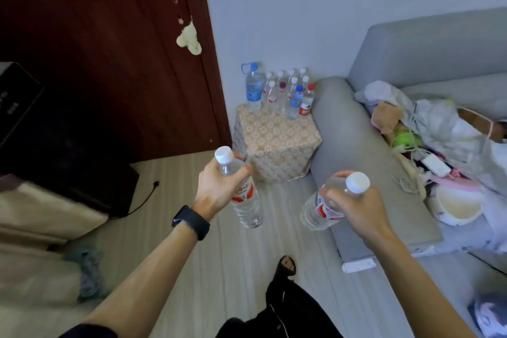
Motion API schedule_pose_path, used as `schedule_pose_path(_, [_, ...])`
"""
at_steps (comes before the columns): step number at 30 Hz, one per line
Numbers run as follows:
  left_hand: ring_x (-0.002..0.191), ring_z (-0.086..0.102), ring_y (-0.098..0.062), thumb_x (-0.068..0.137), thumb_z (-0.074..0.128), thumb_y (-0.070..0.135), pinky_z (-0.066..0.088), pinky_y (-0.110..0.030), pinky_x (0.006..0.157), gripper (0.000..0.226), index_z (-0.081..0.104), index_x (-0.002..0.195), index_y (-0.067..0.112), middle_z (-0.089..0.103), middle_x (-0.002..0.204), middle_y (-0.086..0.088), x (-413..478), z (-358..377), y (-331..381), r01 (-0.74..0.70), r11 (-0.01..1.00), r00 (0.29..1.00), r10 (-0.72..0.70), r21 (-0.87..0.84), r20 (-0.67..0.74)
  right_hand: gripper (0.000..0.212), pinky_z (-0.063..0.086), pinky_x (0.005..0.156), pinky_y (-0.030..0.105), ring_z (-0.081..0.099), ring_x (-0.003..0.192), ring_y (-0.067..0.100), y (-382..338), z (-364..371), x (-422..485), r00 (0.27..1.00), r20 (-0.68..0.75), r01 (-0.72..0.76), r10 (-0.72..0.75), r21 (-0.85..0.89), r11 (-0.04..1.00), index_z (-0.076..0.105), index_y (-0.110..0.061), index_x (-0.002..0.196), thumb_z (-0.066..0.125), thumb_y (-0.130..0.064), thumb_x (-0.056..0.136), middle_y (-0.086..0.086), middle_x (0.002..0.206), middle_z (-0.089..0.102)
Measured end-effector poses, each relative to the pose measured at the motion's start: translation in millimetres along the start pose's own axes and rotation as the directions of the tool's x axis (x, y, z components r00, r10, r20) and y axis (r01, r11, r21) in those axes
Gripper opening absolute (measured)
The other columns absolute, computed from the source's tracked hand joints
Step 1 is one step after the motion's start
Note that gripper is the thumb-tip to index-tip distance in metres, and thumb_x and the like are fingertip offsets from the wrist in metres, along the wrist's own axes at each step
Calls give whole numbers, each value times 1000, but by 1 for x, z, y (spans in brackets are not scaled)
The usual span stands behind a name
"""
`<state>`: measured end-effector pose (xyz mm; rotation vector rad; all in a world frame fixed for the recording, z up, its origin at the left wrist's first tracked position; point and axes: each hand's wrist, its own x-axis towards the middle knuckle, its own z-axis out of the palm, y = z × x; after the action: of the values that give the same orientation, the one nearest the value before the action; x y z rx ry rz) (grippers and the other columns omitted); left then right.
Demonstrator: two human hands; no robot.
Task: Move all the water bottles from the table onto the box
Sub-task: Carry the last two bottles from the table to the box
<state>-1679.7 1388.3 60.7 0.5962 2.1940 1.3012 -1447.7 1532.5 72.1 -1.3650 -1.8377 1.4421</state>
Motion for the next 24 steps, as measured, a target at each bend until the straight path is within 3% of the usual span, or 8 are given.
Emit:
schedule_pose_path(5, [85,67,-8,76,74,48,54,-27,74,24,64,88,30,71,83,12,70,56,23,0,974,996,-20,227,86,35,54,72,33,69,82,11,-7,-1,96,996,88,-20,27,-80,997,69,-25,91,73,-36,58,-6,85,73])
schedule_pose_path(9, [86,67,-7,74,72,54,56,-31,79,29,63,91,32,71,86,13,129,83,25,51,970,988,-84,240,128,45,54,73,35,69,85,15,-7,8,164,992,115,-42,58,-137,990,68,-22,91,69,-47,54,-5,84,73])
schedule_pose_path(13, [84,65,-10,82,62,70,53,-30,73,43,59,97,30,70,88,12,195,102,18,61,958,985,-104,280,141,36,53,73,37,68,84,22,-10,25,228,985,148,-67,89,-148,987,66,-14,91,85,-39,74,4,85,72])
schedule_pose_path(16, [77,58,-7,89,55,66,43,-25,63,42,50,109,30,65,88,14,251,114,18,79,964,986,-114,255,125,44,51,70,33,68,79,16,-13,46,284,986,128,-84,108,-183,980,66,-13,86,73,-56,80,-2,78,71])
schedule_pose_path(19, [83,61,-20,94,51,61,41,-31,69,40,44,115,28,65,89,9,309,126,18,104,966,985,-133,237,108,55,51,72,34,67,82,17,-22,67,343,988,109,-75,109,-274,959,61,-19,92,60,-72,80,-7,82,70])
schedule_pose_path(22, [77,58,-22,96,48,59,40,-33,67,35,41,110,27,61,82,9,359,138,17,115,962,985,-143,248,100,46,44,73,35,57,81,24,-37,84,391,985,131,-62,116,-359,931,52,-23,101,55,-67,88,-12,80,62])
schedule_pose_path(24, [77,55,-22,97,47,59,41,-34,68,38,42,114,25,63,89,4,385,145,14,123,956,982,-157,267,108,43,41,73,34,55,80,22,-42,92,416,979,162,-49,122,-397,917,50,-23,103,54,-64,90,-15,78,59])
